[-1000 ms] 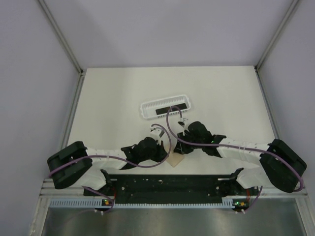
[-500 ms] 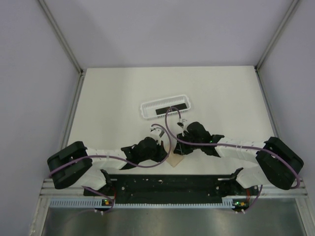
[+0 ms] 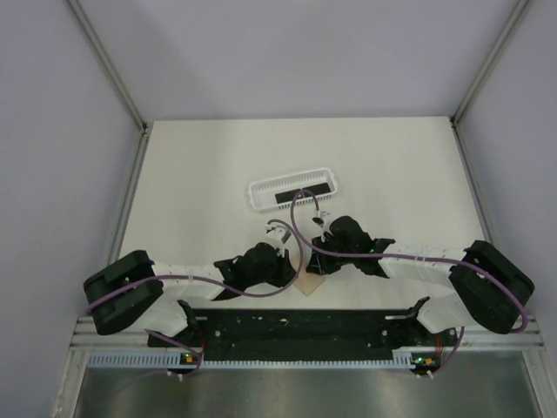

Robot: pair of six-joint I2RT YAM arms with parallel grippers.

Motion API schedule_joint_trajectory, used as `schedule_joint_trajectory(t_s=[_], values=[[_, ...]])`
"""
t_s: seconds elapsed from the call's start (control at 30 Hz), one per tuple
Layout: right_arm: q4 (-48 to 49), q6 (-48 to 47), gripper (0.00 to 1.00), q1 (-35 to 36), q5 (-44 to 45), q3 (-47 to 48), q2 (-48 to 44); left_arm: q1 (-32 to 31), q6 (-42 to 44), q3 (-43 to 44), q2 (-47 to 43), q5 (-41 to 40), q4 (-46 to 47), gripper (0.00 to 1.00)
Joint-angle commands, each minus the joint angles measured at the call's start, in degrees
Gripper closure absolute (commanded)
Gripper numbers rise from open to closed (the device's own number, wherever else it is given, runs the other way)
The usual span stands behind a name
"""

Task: Put the credit cards into the card holder
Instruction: Insert the card holder at the center of the board.

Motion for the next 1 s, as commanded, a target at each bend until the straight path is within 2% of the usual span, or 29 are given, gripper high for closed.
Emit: schedule_joint_trajectory(t_s=[0.0, 0.73, 0.97], values=[[1.31, -0.61, 0.78, -0.05, 0.35, 2.17, 0.73, -0.3, 0.13, -0.02, -0.12, -0.37, 0.36, 1.0], [-10.47, -3.86, 0.78, 5.05, 8.26, 8.41, 5.04, -0.21, -0.04, -0.46, -0.13, -0.37, 0.8, 1.0], [-14.33, -4.39, 0.86, 6.98, 10.02, 10.34, 6.97, -0.21, 0.04, -0.46, -0.12, -0.37, 0.89, 1.0]])
